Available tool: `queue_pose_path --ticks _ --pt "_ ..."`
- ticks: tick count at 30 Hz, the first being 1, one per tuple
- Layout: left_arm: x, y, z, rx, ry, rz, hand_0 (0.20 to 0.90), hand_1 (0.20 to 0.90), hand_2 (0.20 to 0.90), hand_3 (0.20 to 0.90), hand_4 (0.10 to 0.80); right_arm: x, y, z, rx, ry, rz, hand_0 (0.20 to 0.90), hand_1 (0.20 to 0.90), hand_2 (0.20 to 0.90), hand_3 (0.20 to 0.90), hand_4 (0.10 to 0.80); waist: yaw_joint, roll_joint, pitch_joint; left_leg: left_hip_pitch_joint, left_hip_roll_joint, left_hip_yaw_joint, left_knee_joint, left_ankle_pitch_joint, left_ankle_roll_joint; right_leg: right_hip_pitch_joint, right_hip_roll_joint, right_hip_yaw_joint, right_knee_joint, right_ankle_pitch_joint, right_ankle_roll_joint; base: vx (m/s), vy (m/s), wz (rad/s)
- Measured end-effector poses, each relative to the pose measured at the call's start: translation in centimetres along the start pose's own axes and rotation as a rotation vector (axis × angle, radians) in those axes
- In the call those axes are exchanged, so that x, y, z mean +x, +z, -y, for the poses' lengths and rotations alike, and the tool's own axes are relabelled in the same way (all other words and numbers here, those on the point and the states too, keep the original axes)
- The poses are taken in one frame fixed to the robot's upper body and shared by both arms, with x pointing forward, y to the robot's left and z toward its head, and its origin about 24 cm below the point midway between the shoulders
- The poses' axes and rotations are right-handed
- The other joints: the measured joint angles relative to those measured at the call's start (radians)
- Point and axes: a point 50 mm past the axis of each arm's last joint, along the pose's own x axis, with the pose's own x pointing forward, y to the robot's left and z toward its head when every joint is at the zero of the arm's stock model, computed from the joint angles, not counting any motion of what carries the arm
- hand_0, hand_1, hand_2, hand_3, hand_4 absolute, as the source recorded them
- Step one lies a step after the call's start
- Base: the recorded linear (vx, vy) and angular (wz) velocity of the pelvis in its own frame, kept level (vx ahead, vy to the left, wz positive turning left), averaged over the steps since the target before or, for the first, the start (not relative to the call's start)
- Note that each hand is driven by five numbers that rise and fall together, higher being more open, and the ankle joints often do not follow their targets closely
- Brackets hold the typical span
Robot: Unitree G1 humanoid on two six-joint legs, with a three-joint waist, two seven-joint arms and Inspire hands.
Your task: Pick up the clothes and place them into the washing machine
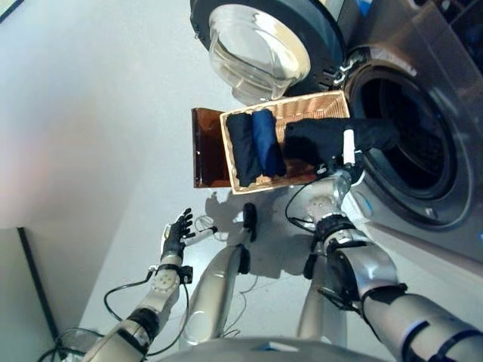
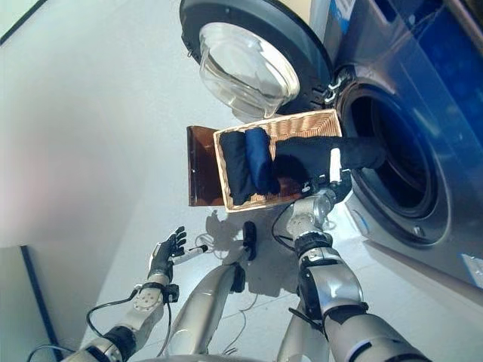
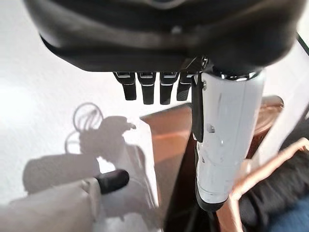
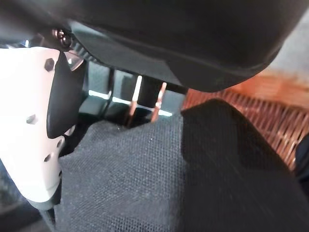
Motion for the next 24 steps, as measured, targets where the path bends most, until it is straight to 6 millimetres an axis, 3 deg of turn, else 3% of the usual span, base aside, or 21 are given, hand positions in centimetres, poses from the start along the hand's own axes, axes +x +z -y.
queue_pose_path --ticks 7,12,15,16,17,19,21,22,23,24 --pt "-0.3 -0.4 0.3 -0.019 -0.018 -0.005 0.900 0.900 0.900 0.900 0.800 0.6 1.6 0.1 0.105 -0.060 0.054 0.200 0.200 0.200 0.200 0.300 -0.003 0.021 0.006 -0.121 0.021 0.011 0.206 -0.085 0.004 -0.110 -0.001 0.038 0.158 -0.056 -0.006 0.014 -0.012 -0.04" --pt "-0.6 -0.3 0.4 -0.046 -0.019 0.005 0.900 0.900 0.900 0.900 0.800 2.3 5.9 -0.7 0.180 -0.137 0.167 0.200 0.200 0.200 0.200 0.300 -0.001 0.031 0.006 -0.170 0.022 0.010 0.251 -0.100 0.005 -0.155 -0.002 0.049 0.191 -0.064 0.003 -0.006 -0.017 -0.01" --pt "-1.0 0.2 0.6 -0.091 -0.027 0.048 0.900 0.900 0.900 0.900 0.800 3.2 11.9 -3.5 0.245 -0.124 0.312 0.200 0.200 0.200 0.200 0.300 0.018 0.058 0.001 -0.210 0.014 0.005 0.231 -0.089 0.004 -0.196 0.000 0.047 0.190 -0.054 0.003 -0.076 -0.107 0.07" --pt "-1.1 0.3 0.6 -0.097 -0.027 0.056 0.900 0.900 0.900 0.900 0.800 3.3 13.0 -3.9 0.251 -0.119 0.340 0.200 0.200 0.200 0.200 0.300 0.021 0.062 -0.002 -0.218 0.010 0.001 0.225 -0.085 0.001 -0.204 -0.002 0.048 0.190 -0.055 0.004 -0.009 -0.010 0.44" --pt "-0.9 1.1 0.6 -0.110 -0.033 0.092 0.900 0.900 0.900 0.900 0.800 3.3 16.8 -5.4 0.281 -0.106 0.422 0.200 0.200 0.200 0.200 0.300 0.030 0.071 -0.002 -0.226 -0.005 -0.006 0.185 -0.071 -0.008 -0.223 -0.016 0.047 0.191 -0.054 0.004 0.008 0.031 0.60" --pt "-1.0 1.3 0.1 -0.110 -0.023 0.112 0.900 0.900 0.900 0.900 0.800 2.8 20.1 -7.1 0.302 -0.068 0.502 0.200 0.200 0.200 0.200 0.300 0.032 0.077 -0.005 -0.232 -0.011 -0.014 0.154 -0.046 -0.026 -0.240 -0.023 0.045 0.189 -0.055 -0.001 0.013 0.037 0.37" --pt "-1.4 0.6 -0.5 -0.100 -0.010 0.094 0.900 0.900 0.900 0.900 0.800 1.1 23.6 -10.7 0.284 -0.012 0.585 0.900 0.900 0.900 0.900 0.800 0.057 0.082 -0.010 -0.228 -0.020 -0.036 0.123 -0.010 -0.016 -0.253 -0.019 0.041 0.189 -0.053 -0.013 0.003 0.034 -0.08" --pt "-1.6 0.5 -0.6 -0.098 -0.012 0.096 0.900 0.900 0.900 0.900 0.800 0.3 25.6 -12.1 0.225 0.007 0.637 0.900 0.900 0.900 0.900 0.800 0.060 0.089 -0.014 -0.227 -0.022 -0.037 0.113 -0.003 -0.015 -0.256 -0.021 0.040 0.190 -0.055 -0.015 0.007 0.038 0.03" --pt "-1.9 0.6 -1.0 -0.119 0.006 0.112 0.900 0.900 0.900 0.900 0.800 0.5 26.8 -11.7 0.049 0.018 0.714 0.900 0.900 0.900 0.900 0.800 0.072 0.089 -0.015 -0.226 -0.023 -0.036 0.103 0.003 -0.005 -0.261 -0.021 0.038 0.193 -0.051 -0.009 0.008 0.036 0.07" --pt "-2.0 0.7 -1.3 -0.128 0.020 0.121 0.900 0.900 0.900 0.900 0.800 0.3 27.5 -11.9 -0.001 0.023 0.740 0.900 0.900 0.900 0.900 0.800 0.075 0.090 -0.015 -0.230 -0.025 -0.035 0.098 0.007 -0.001 -0.270 -0.023 0.041 0.194 -0.052 -0.008 0.000 0.000 0.00"
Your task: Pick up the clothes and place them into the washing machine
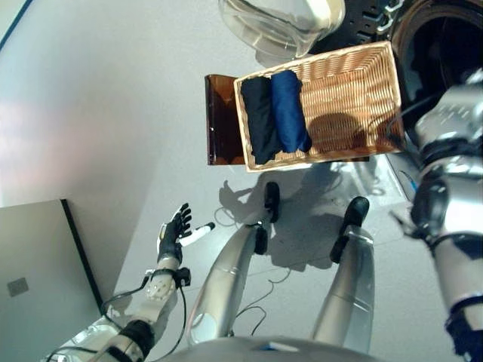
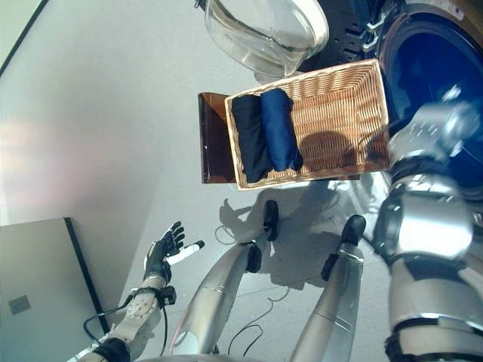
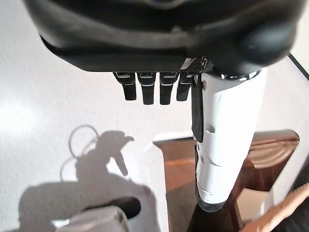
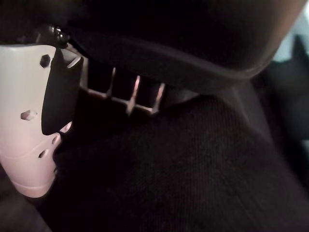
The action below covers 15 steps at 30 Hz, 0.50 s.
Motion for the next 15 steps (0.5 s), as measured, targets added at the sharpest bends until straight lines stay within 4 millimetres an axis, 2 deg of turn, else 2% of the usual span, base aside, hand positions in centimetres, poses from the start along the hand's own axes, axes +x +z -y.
queue_pose_path --ticks 5,9,15 --pt "0.5 0.5 -0.4 -0.006 0.025 0.016 0.900 0.900 0.900 0.900 0.800 -0.3 0.0 -1.1 -0.027 0.074 -0.013 0.900 0.900 0.900 0.900 0.800 -0.004 0.000 0.000 -0.004 -0.002 0.005 0.000 -0.004 0.001 -0.010 0.004 0.012 0.000 -0.001 0.003 0.011 0.013 -0.04" --pt "0.6 0.3 -0.5 -0.003 0.032 0.005 0.900 0.900 0.900 0.900 0.800 -0.8 -1.1 -1.2 -0.016 0.074 -0.076 0.900 0.900 0.900 0.900 0.800 -0.015 0.000 0.000 -0.003 -0.004 0.005 0.016 -0.008 0.005 -0.003 0.006 0.014 -0.003 0.001 0.005 0.001 0.030 -0.01" --pt "0.4 -0.6 -1.0 0.017 0.041 -0.038 0.900 0.900 0.900 0.900 0.800 -3.1 -4.3 -1.5 0.055 0.050 -0.208 0.900 0.900 0.900 0.900 0.800 -0.052 -0.002 0.000 0.032 -0.005 0.007 0.016 -0.013 0.005 0.038 0.008 0.018 -0.016 0.006 0.012 -0.011 0.017 -0.04"
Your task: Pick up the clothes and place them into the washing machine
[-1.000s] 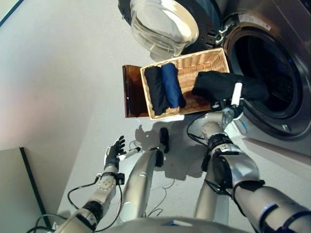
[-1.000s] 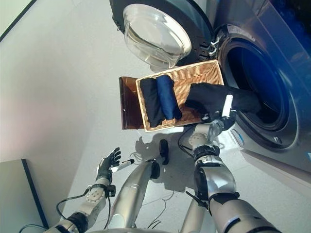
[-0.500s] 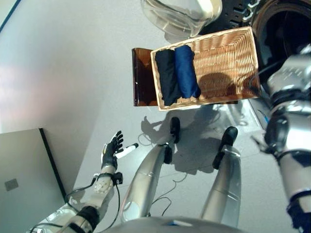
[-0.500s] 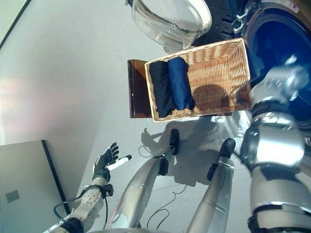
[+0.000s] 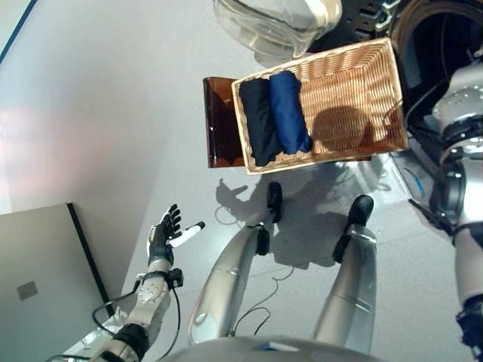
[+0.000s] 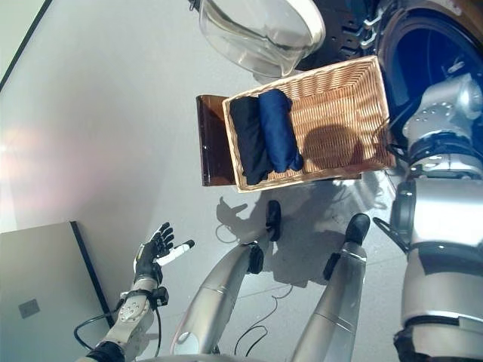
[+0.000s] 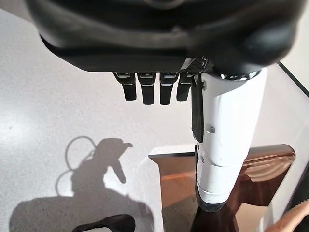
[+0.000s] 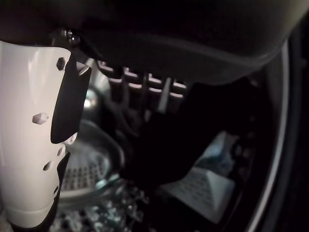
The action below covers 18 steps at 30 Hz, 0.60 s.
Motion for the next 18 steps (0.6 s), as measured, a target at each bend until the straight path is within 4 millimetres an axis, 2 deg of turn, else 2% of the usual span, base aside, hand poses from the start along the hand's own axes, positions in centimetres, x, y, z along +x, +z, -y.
queue_pose_path --ticks 2,6,9,11,16,17,18 --pt "-0.1 -0.2 0.0 0.005 -0.004 -0.011 0.900 0.900 0.900 0.900 0.800 -0.8 -2.1 0.6 -0.020 0.012 -0.054 0.900 0.900 0.900 0.900 0.800 -0.004 -0.004 -0.002 0.030 0.002 0.000 -0.007 -0.004 -0.004 0.031 0.002 -0.001 -0.015 0.001 -0.003 -0.009 -0.009 -0.10" --pt "-0.1 -0.4 0.1 0.007 -0.018 -0.022 0.900 0.900 0.900 0.900 0.800 -2.0 -5.8 2.9 -0.076 -0.018 -0.146 0.900 0.900 0.900 0.900 0.800 -0.001 -0.015 -0.023 0.051 0.002 -0.004 -0.014 -0.004 -0.005 0.059 0.003 -0.009 -0.025 0.000 0.000 -0.006 -0.006 0.00" --pt "-0.2 -1.1 -0.2 0.017 -0.003 -0.057 0.900 0.900 0.900 0.900 0.800 -4.0 -9.6 5.5 -0.147 -0.030 -0.243 0.900 0.900 0.900 0.900 0.800 -0.006 -0.039 -0.044 0.056 0.003 -0.011 -0.013 -0.005 -0.006 0.071 0.003 -0.019 -0.028 0.001 -0.002 -0.009 -0.011 0.03" --pt "-0.2 -1.4 -0.4 0.027 -0.002 -0.074 0.900 0.900 0.900 0.900 0.800 -4.9 -11.3 7.4 -0.178 -0.047 -0.293 0.900 0.900 0.900 0.900 0.800 -0.005 -0.042 -0.045 0.073 0.008 -0.017 -0.013 -0.005 -0.006 0.101 0.005 -0.033 -0.043 0.003 -0.003 -0.003 -0.003 0.02" --pt "-0.6 -2.6 -1.0 0.046 0.015 -0.130 0.900 0.900 0.900 0.900 0.800 -8.7 -15.6 11.0 -0.263 -0.044 -0.428 0.900 0.900 0.900 0.900 0.800 -0.009 -0.059 -0.049 0.134 0.015 -0.028 -0.037 -0.004 -0.012 0.180 0.013 -0.056 -0.094 0.013 0.003 0.009 -0.003 -0.05" --pt "-0.7 -2.8 -1.1 0.049 0.019 -0.140 0.900 0.900 0.900 0.900 0.800 -9.5 -16.3 11.8 -0.276 -0.039 -0.455 0.900 0.900 0.900 0.900 0.800 -0.009 -0.068 -0.049 0.144 0.015 -0.031 -0.041 -0.003 -0.013 0.191 0.013 -0.059 -0.096 0.013 0.003 0.000 0.000 0.00" --pt "-0.8 -3.1 -1.3 0.054 0.027 -0.155 0.900 0.900 0.900 0.900 0.800 -10.9 -17.5 12.9 -0.289 -0.035 -0.502 0.900 0.900 0.900 0.900 0.800 -0.012 -0.094 -0.053 0.154 0.016 -0.032 -0.047 -0.002 -0.014 0.198 0.014 -0.059 -0.100 0.013 0.002 0.000 0.000 0.00"
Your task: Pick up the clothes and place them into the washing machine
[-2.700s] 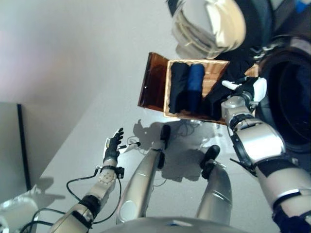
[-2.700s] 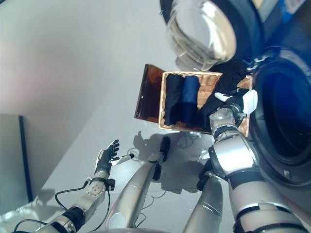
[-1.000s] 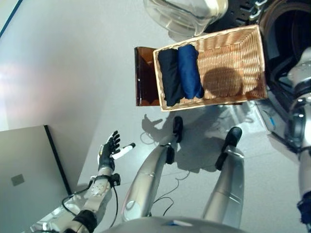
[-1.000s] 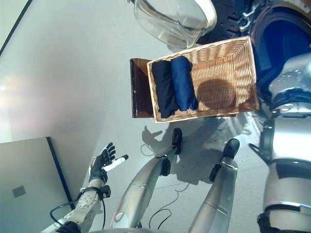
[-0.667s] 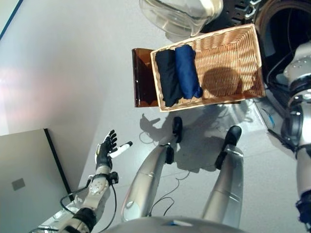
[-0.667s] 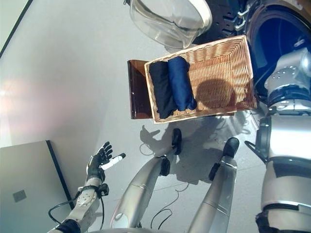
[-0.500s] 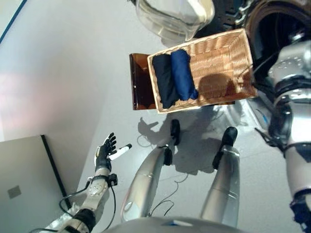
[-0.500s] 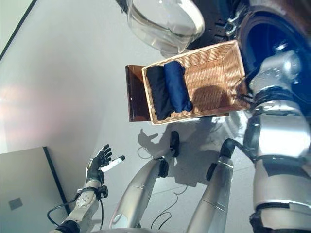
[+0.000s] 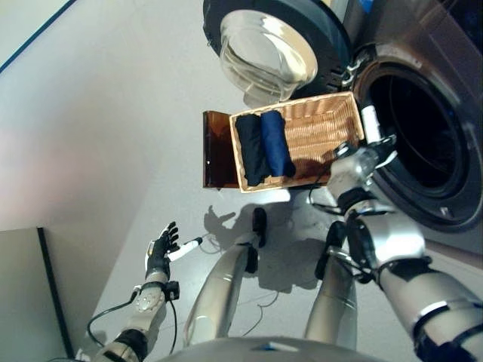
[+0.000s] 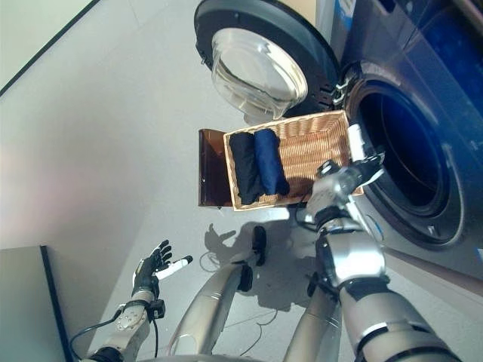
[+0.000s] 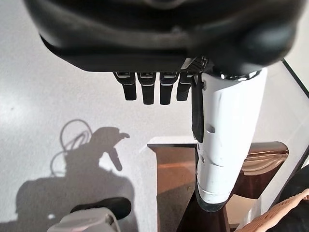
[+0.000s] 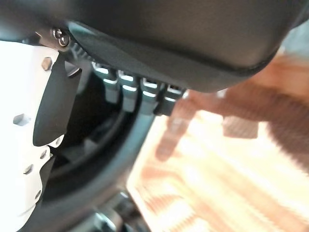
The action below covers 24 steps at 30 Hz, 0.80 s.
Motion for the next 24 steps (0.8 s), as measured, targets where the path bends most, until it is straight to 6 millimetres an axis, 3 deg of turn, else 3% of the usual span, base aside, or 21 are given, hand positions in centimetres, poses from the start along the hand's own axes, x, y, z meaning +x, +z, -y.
queue_pose_path --ticks 4,8,13,16,19,24 --pt "-0.2 -1.0 0.1 0.007 0.005 -0.054 0.900 0.900 0.900 0.900 0.800 -0.9 -2.7 1.7 -0.096 0.012 -0.048 0.900 0.900 0.900 0.900 0.800 -0.016 -0.033 -0.001 0.022 0.001 -0.022 -0.010 0.003 -0.004 0.046 0.005 -0.026 -0.033 0.006 -0.002 0.014 -0.036 0.07" --pt "-0.1 -1.2 -0.3 0.008 0.022 -0.070 0.900 0.900 0.900 0.900 0.800 -1.2 -3.7 2.1 -0.302 0.084 -0.049 0.900 0.900 0.900 0.900 0.800 -0.016 -0.066 0.007 0.038 0.011 -0.031 -0.026 0.008 -0.011 0.081 0.016 -0.046 -0.069 0.026 -0.008 0.010 -0.061 0.01" --pt "0.5 -0.5 -1.0 0.030 0.063 -0.058 0.900 0.900 0.900 0.900 0.800 -1.7 -4.7 1.5 -0.669 0.140 0.002 0.900 0.900 0.900 0.900 0.800 -0.013 -0.098 0.012 0.054 0.020 -0.062 -0.029 0.014 -0.019 0.114 0.024 -0.081 -0.067 0.020 -0.022 0.014 -0.058 0.11" --pt "0.6 -0.1 -0.8 0.061 0.060 -0.033 0.900 0.900 0.900 0.900 0.800 -2.1 -4.6 -0.2 -0.948 0.197 0.088 0.900 0.900 0.900 0.900 0.800 -0.004 -0.109 0.019 0.050 0.022 -0.087 -0.044 0.028 -0.038 0.115 0.026 -0.102 -0.067 0.015 -0.028 0.025 -0.024 0.15" --pt "0.8 0.3 -0.9 0.073 0.079 -0.015 0.900 0.900 0.900 0.900 0.800 -2.4 -4.6 -1.1 -1.080 0.249 0.148 0.900 0.900 0.900 0.900 0.800 0.026 -0.123 0.027 0.046 0.033 -0.094 -0.042 0.030 -0.041 0.114 0.029 -0.113 -0.063 0.007 -0.032 0.029 -0.007 0.06" --pt "1.2 1.1 -1.2 0.069 0.125 0.012 0.900 0.900 0.900 0.900 0.800 -2.3 -4.5 -1.2 -1.109 0.237 0.141 0.900 0.900 0.900 0.900 0.800 0.048 -0.130 0.036 0.027 0.034 -0.114 -0.037 0.031 -0.044 0.110 0.023 -0.143 -0.042 -0.010 -0.040 0.031 0.007 0.17"
